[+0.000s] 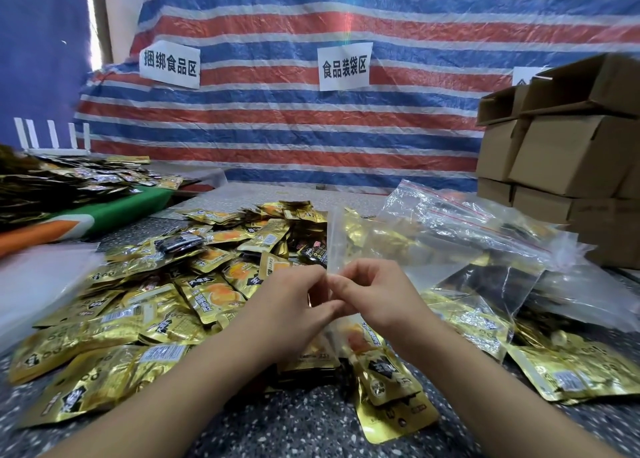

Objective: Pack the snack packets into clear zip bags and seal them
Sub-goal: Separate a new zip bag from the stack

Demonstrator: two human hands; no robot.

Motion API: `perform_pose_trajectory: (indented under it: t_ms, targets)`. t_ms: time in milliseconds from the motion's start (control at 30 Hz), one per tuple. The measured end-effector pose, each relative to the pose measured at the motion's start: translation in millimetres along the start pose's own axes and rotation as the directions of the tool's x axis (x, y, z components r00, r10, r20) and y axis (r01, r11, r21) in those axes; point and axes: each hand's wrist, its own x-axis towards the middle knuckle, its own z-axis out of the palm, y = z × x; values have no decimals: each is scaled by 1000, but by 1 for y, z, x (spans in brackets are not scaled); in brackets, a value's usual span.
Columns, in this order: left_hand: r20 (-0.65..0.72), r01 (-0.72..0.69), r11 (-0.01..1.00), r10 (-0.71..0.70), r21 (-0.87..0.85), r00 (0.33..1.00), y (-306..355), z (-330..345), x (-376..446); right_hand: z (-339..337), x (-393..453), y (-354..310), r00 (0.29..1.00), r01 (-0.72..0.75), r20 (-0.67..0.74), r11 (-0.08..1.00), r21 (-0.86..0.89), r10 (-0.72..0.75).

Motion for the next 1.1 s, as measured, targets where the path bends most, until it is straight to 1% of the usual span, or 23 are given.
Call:
perform_pose_trajectory:
  t_ms: [100,167,233,300,400,500,600,633,667,733,800,867,967,1033,1100]
  targets:
    - [21,24,1000,-24,-4,999,0,0,0,-2,0,1,1000,13,11,996,-84,-12]
    - [50,60,995,-56,-81,997,1,-2,0,-2,1,2,1000,22,9,990,-137,-21]
    - [95,109,977,-93,-183,991,3,-4,0,-3,1,1,1000,27,-1,988,-154,-28]
    - [121,140,960,-113,-244,986,5,-6,0,-4,2,2,999,23,-27,986,-163,-28]
    - [109,230,934,-208,-272,972,1,-8,3,-6,3,4,988,14,-145,979,-203,-44]
    - [80,328,909,-318,-258,945,-6,-15,9,-15,4,3,946,12,-300,941,-338,-120]
    - [90,377,879,-367,-294,926,-10,-16,10,-28,7,2,904,8,-393,923,-384,-171]
    - [77,354,890,-347,-289,935,-10,-16,9,-30,7,2,897,12,-404,922,-386,-180]
    - [45,291,923,-289,-253,956,-10,-16,7,-30,7,2,893,15,-411,926,-378,-182]
    - [-23,78,990,-81,-121,996,-7,-16,2,-29,8,3,894,24,-410,933,-360,-181]
    - [-24,-98,994,97,-44,995,-1,-18,-1,-26,9,4,899,25,-401,935,-353,-175]
    - [31,-204,979,204,16,979,7,-18,-5,-24,10,7,910,23,-384,944,-330,-156]
    - [100,-298,940,285,164,953,10,-13,-8,-19,10,7,925,21,-357,955,-295,-130]
    - [136,-291,932,267,215,954,7,-11,-7,-17,9,6,928,14,-357,966,-259,-109]
    - [108,-262,936,243,235,964,3,-10,-4,-18,9,5,924,5,-370,972,-233,-94]
